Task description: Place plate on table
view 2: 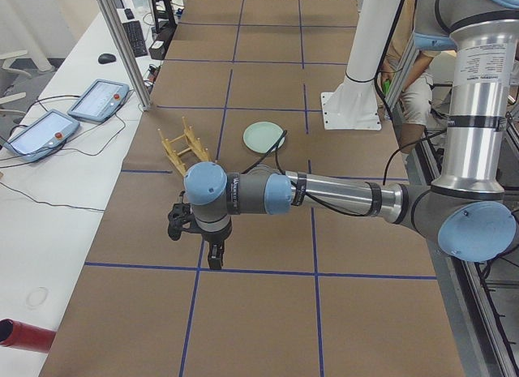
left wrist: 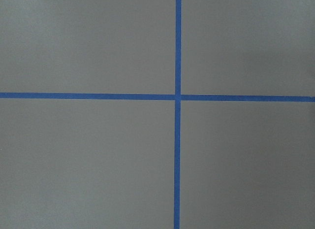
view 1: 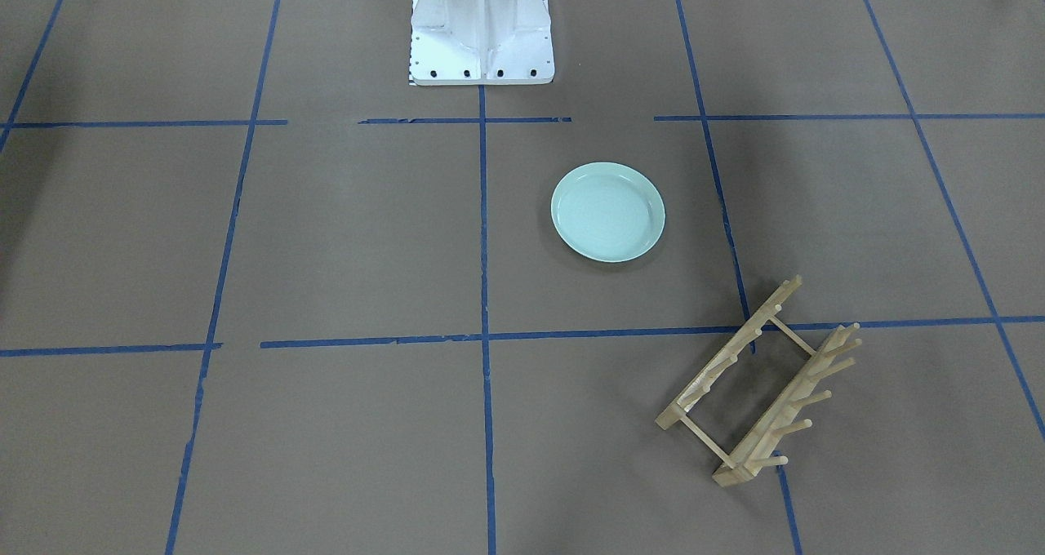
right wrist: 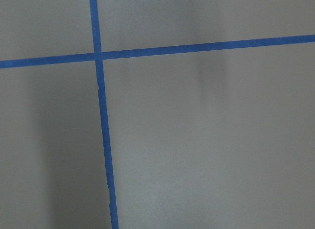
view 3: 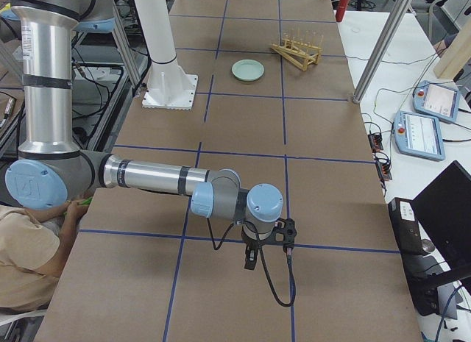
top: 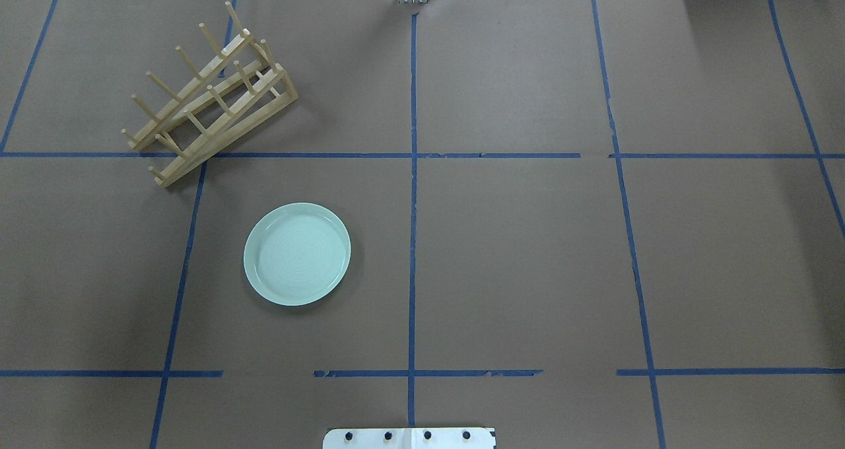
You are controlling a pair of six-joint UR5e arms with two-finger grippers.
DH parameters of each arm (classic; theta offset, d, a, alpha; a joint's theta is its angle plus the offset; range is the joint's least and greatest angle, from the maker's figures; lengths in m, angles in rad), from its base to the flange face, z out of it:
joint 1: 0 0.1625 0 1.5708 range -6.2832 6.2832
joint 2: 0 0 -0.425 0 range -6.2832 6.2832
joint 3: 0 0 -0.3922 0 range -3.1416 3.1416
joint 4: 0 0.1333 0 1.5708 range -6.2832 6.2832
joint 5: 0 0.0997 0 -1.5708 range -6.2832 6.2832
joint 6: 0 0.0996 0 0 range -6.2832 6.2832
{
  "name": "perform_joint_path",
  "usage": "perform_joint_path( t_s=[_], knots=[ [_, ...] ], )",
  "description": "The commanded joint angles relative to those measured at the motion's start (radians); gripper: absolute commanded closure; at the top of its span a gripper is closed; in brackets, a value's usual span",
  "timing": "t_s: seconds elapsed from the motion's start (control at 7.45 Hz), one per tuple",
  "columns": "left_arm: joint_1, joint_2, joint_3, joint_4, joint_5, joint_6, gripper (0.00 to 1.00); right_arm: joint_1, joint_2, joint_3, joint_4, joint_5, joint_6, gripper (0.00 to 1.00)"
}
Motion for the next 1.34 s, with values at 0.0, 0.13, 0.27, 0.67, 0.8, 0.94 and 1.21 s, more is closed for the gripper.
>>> perform_joint_path(
  t_s=[0.0,0.13,0.27,0.67,0.8,0.94,1.21],
  knots=[
    [0.001,-0.002,0.004,0.002,0.007,0.005,0.00,0.000,0.000,-0.001,0.000,0.000,0.000,0.00],
    [-0.001,-0.002,0.008,0.004,0.007,0.005,0.00,0.000,0.000,0.000,0.000,0.000,0.000,0.00],
    [-0.001,0.001,0.010,0.011,0.005,0.002,0.00,0.000,0.000,0.000,0.000,0.000,0.000,0.00],
    [0.001,0.014,0.008,0.074,0.005,0.005,0.00,0.000,0.000,-0.001,0.000,0.000,0.000,0.00],
    [0.002,0.008,0.031,0.059,0.002,0.010,0.00,0.000,0.000,0.000,0.000,0.000,0.000,0.00],
    [0.004,0.000,0.043,0.033,0.005,0.010,0.00,0.000,0.000,-0.001,0.000,0.000,0.000,0.00],
    [0.004,-0.017,0.034,0.031,0.007,0.008,0.00,0.000,0.000,-0.001,0.000,0.000,0.000,0.00]
  ],
)
